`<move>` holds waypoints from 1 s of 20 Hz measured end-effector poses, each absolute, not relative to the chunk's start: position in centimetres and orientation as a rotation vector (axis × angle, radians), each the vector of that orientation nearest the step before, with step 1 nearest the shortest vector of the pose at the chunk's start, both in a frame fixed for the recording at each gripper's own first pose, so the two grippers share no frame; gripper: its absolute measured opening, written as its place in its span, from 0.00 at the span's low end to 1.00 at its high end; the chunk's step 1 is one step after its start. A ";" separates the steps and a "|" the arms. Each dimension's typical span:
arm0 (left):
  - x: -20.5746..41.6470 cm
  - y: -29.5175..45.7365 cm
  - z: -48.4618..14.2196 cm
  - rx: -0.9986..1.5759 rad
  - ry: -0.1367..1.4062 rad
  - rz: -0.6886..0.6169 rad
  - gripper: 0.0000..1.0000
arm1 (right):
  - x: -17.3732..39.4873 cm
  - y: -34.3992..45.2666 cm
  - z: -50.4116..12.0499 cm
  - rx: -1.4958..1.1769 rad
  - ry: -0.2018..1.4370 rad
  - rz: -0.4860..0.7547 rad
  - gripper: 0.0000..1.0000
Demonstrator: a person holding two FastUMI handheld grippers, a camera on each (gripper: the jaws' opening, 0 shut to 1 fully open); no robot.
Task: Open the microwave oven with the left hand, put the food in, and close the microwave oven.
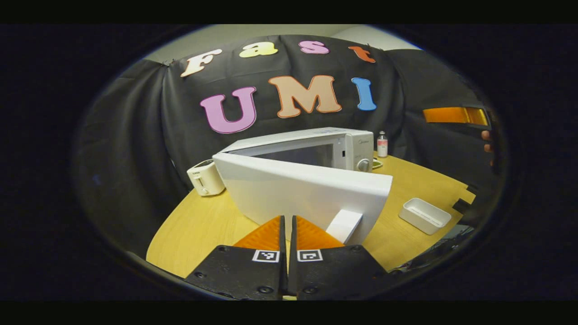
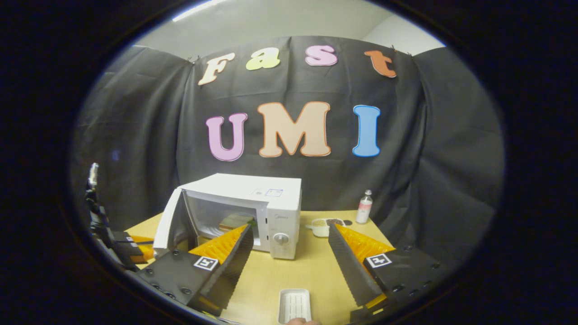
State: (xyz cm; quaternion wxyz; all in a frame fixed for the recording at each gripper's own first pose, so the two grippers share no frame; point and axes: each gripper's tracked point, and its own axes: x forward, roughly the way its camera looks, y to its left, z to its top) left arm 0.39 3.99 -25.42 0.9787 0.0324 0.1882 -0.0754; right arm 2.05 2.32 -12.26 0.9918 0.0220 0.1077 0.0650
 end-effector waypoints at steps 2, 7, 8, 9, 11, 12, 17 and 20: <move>1.7 2.7 -25.4 0.054 0.374 -0.161 0.00 | 1.0 1.0 -11.3 0.054 0.214 0.121 0.96; 4.9 0.1 -25.4 0.060 0.371 -0.175 0.00 | -0.9 -2.0 -9.3 0.061 0.189 0.082 0.96; 5.4 -0.5 -25.5 0.064 0.369 -0.180 0.00 | -1.2 -2.3 -9.4 0.058 0.193 0.082 0.96; 6.0 -1.0 -25.4 0.069 0.366 -0.187 0.00 | -1.5 -2.7 -9.5 0.049 0.196 0.076 0.96; 7.3 -2.0 -25.7 0.081 0.363 -0.201 0.00 | -2.2 -3.4 -9.4 0.030 0.202 0.072 0.96; 7.8 -2.3 -26.0 0.090 0.368 -0.203 0.00 | -2.6 -3.7 -9.1 0.025 0.199 0.068 0.96; 10.5 -4.2 -26.7 0.122 0.378 -0.236 0.00 | -3.9 -5.3 -8.7 0.001 0.199 0.052 0.96; 12.1 -4.7 -26.9 0.146 0.376 -0.246 0.00 | -4.2 -6.6 -8.2 0.004 0.196 0.034 0.96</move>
